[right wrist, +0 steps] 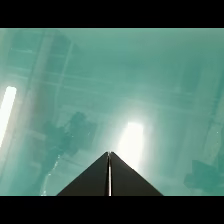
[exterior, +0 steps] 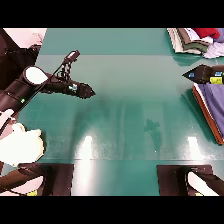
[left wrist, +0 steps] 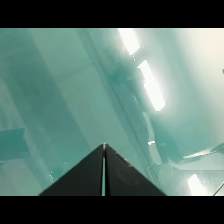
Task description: Fold the shirts.
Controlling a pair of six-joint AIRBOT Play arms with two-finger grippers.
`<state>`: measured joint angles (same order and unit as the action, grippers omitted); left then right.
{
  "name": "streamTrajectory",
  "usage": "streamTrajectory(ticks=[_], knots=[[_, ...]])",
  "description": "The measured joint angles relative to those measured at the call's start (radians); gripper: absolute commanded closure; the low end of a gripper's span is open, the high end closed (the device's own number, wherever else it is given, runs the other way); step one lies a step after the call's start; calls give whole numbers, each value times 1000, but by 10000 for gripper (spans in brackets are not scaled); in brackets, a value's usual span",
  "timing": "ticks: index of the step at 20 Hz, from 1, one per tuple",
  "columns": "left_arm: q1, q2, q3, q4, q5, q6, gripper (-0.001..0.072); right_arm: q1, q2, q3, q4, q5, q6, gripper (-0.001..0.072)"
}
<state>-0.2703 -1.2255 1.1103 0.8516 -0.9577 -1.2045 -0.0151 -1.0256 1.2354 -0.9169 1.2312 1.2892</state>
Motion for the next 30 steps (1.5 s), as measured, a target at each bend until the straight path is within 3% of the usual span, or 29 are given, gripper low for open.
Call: streamTrajectory(ticks=[17,22,26,27,28,29,30], knots=[[7,1,8,-3,8,0,681,0,0,0,1,45,0,693],[162,108,37,90,-158,-33,681,0,0,0,0,57,0,693],[350,304,43,379,-340,-119,677,0,0,0,0,60,0,693],[392,351,44,465,-382,-152,535,0,0,0,0,60,0,693],[424,392,45,534,-421,-180,182,0,0,0,0,60,0,694],[443,423,45,583,-453,-201,49,0,0,0,0,61,0,694],[460,447,43,620,-478,-222,49,0,0,0,0,61,0,693]])
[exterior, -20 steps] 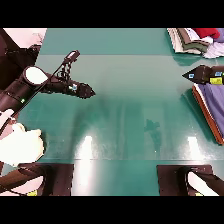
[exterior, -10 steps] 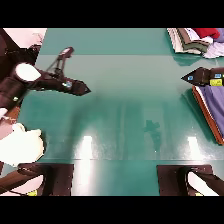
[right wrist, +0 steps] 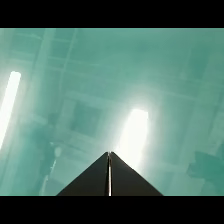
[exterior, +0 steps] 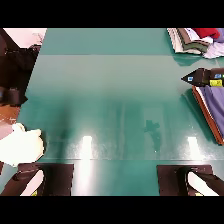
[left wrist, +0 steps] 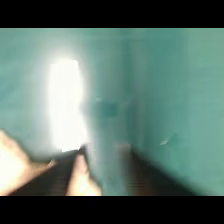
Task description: Fold the shirts.
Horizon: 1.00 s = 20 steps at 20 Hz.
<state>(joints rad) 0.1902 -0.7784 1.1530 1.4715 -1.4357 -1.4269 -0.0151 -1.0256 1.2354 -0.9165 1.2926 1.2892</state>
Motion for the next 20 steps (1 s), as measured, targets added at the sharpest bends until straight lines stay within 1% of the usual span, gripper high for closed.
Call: streamTrajectory(ticks=[4,7,9,13,14,15,16,17,20], knots=[[33,46,-76,111,-63,-70,48,0,0,0,0,0,0,693],[40,57,-225,198,-70,-122,48,0,0,0,0,1,0,693],[43,60,-343,240,-51,-152,48,0,0,0,0,1,0,693],[45,63,-541,280,33,-225,51,0,0,0,0,1,0,693],[45,63,-571,286,50,-243,143,0,0,0,0,1,0,693],[45,63,-591,291,63,-258,401,0,0,0,0,0,0,693],[45,63,-605,293,72,-270,631,0,0,0,0,0,0,693],[45,63,-613,296,76,-280,680,0,0,0,0,-1,0,693],[45,63,-575,297,78,-299,681,0,0,0,0,-4,0,693]])
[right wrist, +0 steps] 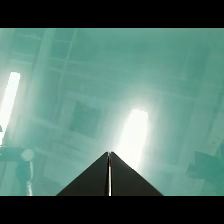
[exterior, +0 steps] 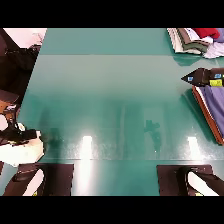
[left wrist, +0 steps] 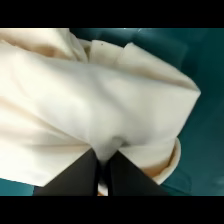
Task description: Fold the shirts.
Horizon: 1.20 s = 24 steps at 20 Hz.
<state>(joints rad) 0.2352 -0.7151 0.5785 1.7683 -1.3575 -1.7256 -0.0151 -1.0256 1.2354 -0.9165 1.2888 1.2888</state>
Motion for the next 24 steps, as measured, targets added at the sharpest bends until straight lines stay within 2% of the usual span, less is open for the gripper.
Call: streamTrajectory(ticks=[5,9,12,15,19,23,24], knots=[[-43,16,327,-58,-12,-11,682,0,0,42,0,-23,0,693],[-191,23,681,-109,-10,-20,683,0,0,148,1,-72,0,694],[-320,23,867,-128,28,-39,682,0,0,234,1,-118,0,693],[-425,-2,956,-168,64,-50,682,0,0,302,1,-151,0,693],[-578,-124,980,-233,61,-52,681,0,1,348,1,-171,0,694],[-750,-303,924,-309,44,-2,677,0,1,360,0,-163,0,693],[-790,-352,902,-331,45,18,517,0,1,362,0,-158,0,693]])
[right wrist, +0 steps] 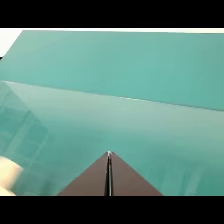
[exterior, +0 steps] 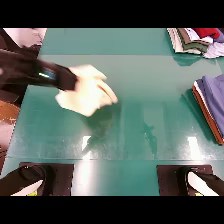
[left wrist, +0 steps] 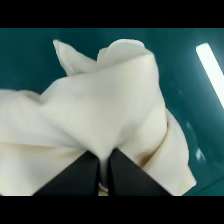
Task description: Fold the shirts.
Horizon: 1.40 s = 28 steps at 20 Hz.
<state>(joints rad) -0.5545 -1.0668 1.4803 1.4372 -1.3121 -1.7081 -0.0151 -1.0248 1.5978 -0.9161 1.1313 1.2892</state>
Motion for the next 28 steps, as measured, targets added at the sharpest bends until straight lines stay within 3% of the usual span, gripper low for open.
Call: streamTrajectory(ticks=[1,2,7,11,15,22,23,26,28], knots=[[-34,-43,-19,-14,1,16,149,0,0,1,0,5,0,694],[-66,-88,-36,-27,8,34,22,0,0,2,0,9,0,693],[-102,-222,-72,-32,78,101,38,0,0,3,0,19,0,694],[48,-264,-75,-20,142,126,38,0,0,3,0,31,0,694],[220,-355,-77,-139,143,183,38,0,0,3,0,61,0,694],[310,-549,-77,-297,130,262,40,0,0,-85,0,107,29,693],[313,-565,-77,-305,131,266,64,0,0,-116,0,114,35,693],[318,-593,-77,-323,158,272,636,0,0,-225,0,129,47,693],[319,-602,-77,-330,184,275,681,0,0,-308,1,139,52,693]])
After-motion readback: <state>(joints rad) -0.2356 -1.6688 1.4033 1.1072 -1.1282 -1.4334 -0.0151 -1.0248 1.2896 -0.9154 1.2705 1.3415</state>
